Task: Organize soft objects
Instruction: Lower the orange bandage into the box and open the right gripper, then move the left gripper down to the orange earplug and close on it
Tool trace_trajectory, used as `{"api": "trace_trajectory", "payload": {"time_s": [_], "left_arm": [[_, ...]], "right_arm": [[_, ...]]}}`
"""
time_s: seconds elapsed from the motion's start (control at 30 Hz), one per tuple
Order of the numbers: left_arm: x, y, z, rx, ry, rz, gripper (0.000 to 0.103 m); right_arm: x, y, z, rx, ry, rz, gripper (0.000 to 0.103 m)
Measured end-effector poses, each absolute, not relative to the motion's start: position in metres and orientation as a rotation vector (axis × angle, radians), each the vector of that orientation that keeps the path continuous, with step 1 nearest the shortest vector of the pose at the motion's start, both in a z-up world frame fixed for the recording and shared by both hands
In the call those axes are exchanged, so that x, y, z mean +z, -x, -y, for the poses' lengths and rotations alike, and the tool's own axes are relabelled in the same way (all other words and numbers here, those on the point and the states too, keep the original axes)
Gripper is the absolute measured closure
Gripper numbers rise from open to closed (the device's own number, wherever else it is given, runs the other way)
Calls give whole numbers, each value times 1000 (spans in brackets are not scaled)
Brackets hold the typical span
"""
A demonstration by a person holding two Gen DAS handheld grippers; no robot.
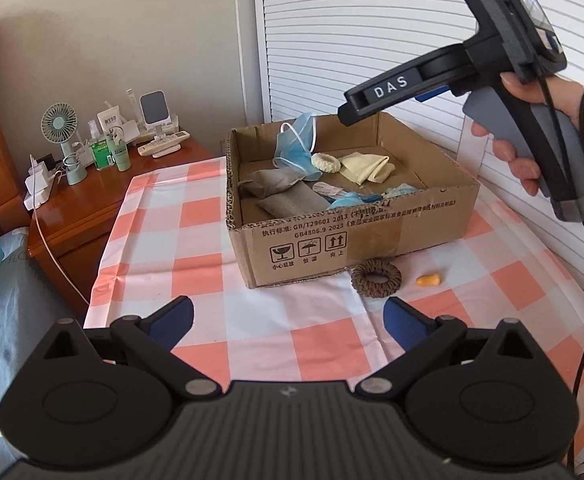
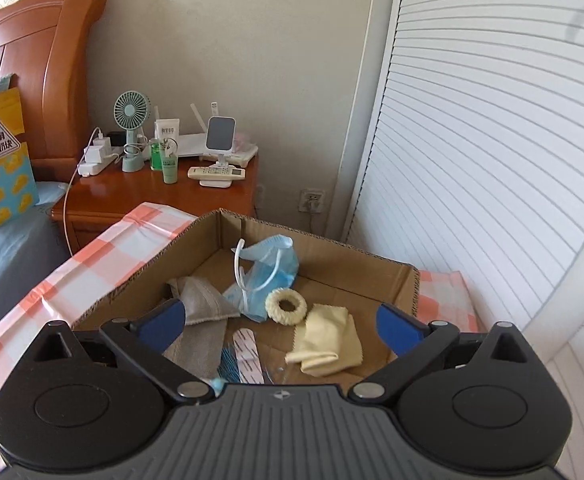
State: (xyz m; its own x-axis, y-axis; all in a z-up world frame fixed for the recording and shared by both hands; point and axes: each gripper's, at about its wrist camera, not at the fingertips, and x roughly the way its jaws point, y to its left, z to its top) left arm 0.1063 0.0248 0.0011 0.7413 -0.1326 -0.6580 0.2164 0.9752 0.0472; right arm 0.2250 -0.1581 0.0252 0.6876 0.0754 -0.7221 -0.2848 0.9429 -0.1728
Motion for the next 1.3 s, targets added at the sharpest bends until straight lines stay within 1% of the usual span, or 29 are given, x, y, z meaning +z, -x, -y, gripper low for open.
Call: {"api": "trace_trajectory", "payload": {"time_s": [0.37,0.93,1.3], "left_arm": [[6,-100,-23,-193,-116,-703,2],[-11,-118,-3,-281,-117,-722,2],[-45,-133,44,-449,-131,-815,2]], "right_arm": [[34,-160,167,184,280,-783,0],[-19,-48,205,102,205,-866,0],[-45,-23,224,107,240,-909,0]]}}
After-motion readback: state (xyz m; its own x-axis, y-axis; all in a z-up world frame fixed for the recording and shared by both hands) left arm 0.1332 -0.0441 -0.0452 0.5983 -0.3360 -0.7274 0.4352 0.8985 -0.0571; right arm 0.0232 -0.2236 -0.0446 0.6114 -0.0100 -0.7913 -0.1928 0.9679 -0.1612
